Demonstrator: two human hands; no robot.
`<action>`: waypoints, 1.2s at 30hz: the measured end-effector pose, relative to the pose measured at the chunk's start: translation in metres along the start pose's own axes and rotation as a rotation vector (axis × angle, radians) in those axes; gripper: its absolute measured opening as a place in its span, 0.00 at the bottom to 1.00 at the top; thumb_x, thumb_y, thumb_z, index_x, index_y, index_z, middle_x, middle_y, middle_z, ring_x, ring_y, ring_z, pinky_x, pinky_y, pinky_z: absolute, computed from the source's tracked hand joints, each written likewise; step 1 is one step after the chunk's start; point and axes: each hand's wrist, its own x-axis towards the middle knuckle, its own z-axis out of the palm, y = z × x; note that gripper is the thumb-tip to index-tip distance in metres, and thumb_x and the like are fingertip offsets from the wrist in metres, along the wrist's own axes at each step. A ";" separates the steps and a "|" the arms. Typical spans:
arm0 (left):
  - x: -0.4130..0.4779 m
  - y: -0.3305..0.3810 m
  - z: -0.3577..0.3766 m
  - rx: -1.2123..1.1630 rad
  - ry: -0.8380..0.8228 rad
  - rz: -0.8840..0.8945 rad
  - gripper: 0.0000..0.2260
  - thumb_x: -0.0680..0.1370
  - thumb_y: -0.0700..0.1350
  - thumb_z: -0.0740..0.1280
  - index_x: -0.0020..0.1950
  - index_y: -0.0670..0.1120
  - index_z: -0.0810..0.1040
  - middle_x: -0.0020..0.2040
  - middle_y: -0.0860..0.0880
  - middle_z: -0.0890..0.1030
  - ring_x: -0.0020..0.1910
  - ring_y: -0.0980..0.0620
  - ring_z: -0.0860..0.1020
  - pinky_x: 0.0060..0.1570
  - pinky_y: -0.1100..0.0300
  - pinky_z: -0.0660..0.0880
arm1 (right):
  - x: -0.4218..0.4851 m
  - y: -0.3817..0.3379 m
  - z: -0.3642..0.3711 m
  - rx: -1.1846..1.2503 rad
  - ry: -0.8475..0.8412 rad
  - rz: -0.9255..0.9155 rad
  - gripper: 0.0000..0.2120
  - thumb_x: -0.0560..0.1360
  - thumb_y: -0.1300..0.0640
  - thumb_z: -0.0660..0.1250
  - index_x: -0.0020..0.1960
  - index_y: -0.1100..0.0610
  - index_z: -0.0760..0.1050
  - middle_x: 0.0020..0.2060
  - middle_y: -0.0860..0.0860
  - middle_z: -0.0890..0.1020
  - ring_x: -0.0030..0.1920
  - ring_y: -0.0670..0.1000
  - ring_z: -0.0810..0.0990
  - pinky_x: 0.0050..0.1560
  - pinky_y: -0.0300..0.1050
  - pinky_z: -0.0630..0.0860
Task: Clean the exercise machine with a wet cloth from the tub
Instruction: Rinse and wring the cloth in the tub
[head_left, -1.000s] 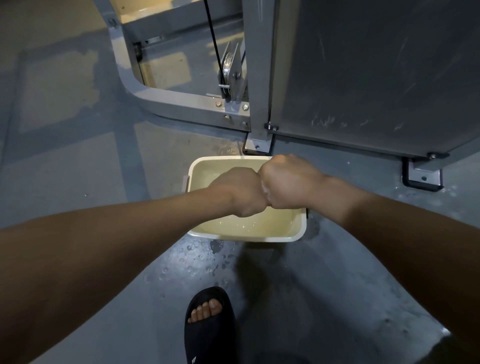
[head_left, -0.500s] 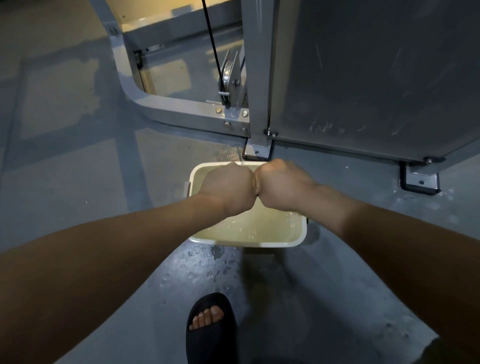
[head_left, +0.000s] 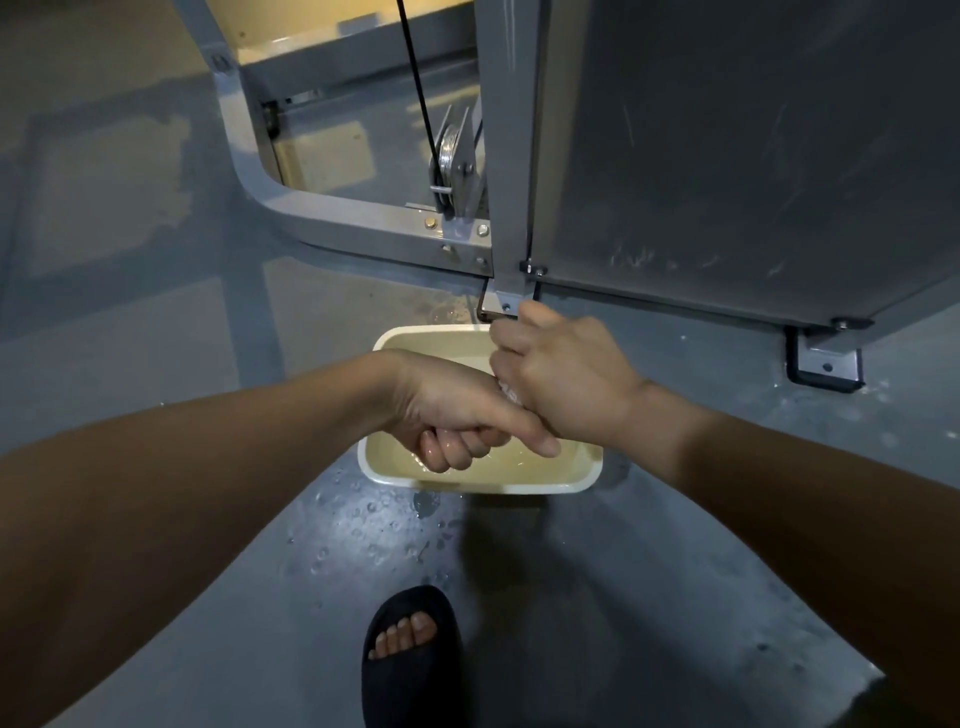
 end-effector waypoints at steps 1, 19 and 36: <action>0.002 0.003 0.003 0.042 0.053 -0.025 0.26 0.79 0.52 0.71 0.30 0.51 0.58 0.28 0.51 0.54 0.27 0.52 0.51 0.27 0.61 0.48 | 0.001 -0.001 -0.002 0.024 -0.030 0.015 0.07 0.66 0.58 0.66 0.30 0.54 0.75 0.31 0.46 0.69 0.37 0.55 0.74 0.31 0.35 0.46; 0.038 0.003 0.014 0.336 0.700 0.021 0.12 0.77 0.46 0.67 0.37 0.42 0.73 0.33 0.46 0.74 0.32 0.43 0.74 0.32 0.59 0.70 | 0.003 0.002 0.001 0.203 -0.551 0.468 0.05 0.76 0.59 0.67 0.45 0.49 0.75 0.45 0.51 0.78 0.48 0.57 0.77 0.39 0.43 0.67; 0.037 0.015 0.006 -0.193 0.690 0.515 0.14 0.81 0.48 0.69 0.65 0.47 0.74 0.53 0.45 0.82 0.48 0.51 0.81 0.45 0.58 0.81 | -0.042 0.050 -0.014 1.617 -0.110 1.078 0.06 0.80 0.68 0.67 0.57 0.67 0.77 0.41 0.59 0.80 0.38 0.51 0.77 0.41 0.39 0.80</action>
